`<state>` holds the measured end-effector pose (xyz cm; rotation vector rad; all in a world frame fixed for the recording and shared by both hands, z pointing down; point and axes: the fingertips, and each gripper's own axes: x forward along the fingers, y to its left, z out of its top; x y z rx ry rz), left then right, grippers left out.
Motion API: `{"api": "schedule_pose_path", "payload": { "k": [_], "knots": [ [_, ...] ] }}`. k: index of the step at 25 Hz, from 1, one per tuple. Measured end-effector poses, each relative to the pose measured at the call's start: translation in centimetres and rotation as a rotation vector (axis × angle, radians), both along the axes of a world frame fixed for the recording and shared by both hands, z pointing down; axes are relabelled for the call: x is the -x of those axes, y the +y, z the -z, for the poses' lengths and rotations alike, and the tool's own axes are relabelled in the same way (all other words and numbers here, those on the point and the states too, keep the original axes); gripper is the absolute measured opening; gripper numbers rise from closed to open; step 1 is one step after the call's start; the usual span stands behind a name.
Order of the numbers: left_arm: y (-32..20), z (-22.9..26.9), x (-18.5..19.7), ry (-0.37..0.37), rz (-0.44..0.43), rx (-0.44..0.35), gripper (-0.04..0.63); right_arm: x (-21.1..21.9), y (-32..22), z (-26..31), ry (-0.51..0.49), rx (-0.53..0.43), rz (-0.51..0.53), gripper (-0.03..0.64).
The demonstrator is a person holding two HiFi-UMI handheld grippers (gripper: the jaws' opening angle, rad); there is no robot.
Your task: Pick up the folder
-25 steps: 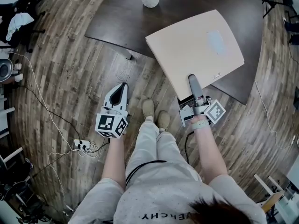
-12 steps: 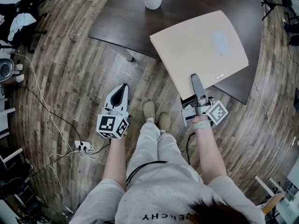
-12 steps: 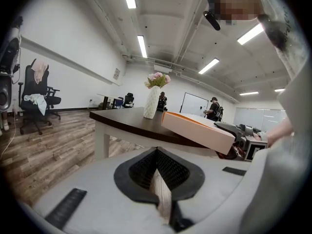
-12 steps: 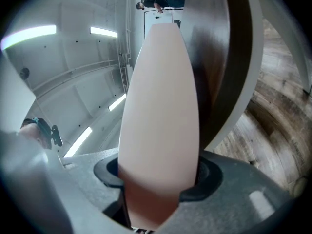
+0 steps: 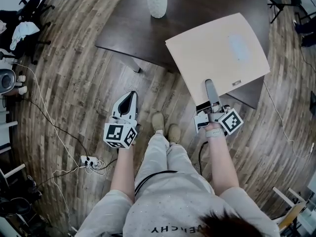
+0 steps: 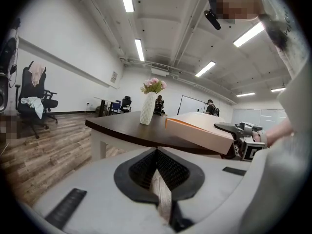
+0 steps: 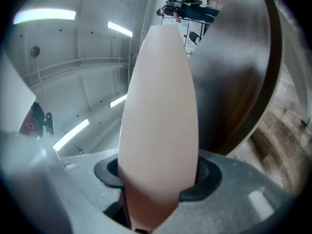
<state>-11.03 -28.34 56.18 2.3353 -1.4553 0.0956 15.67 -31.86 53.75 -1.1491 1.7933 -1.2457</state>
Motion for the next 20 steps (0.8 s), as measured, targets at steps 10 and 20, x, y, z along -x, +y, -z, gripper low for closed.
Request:
{"api": "schedule_pose_path", "payload": {
  "k": [10, 20],
  "knots": [
    [-0.4, 3.7, 0.5, -0.007, 0.000, -0.053, -0.002, -2.0, 0.8, 2.6, 0.155, -0.029, -0.023, 0.258],
    [-1.9, 7.7, 0.9, -0.006, 0.018, -0.113, -0.002, -3.5, 0.3, 5.6, 0.233, -0.074, -0.033, 0.256]
  ]
}}
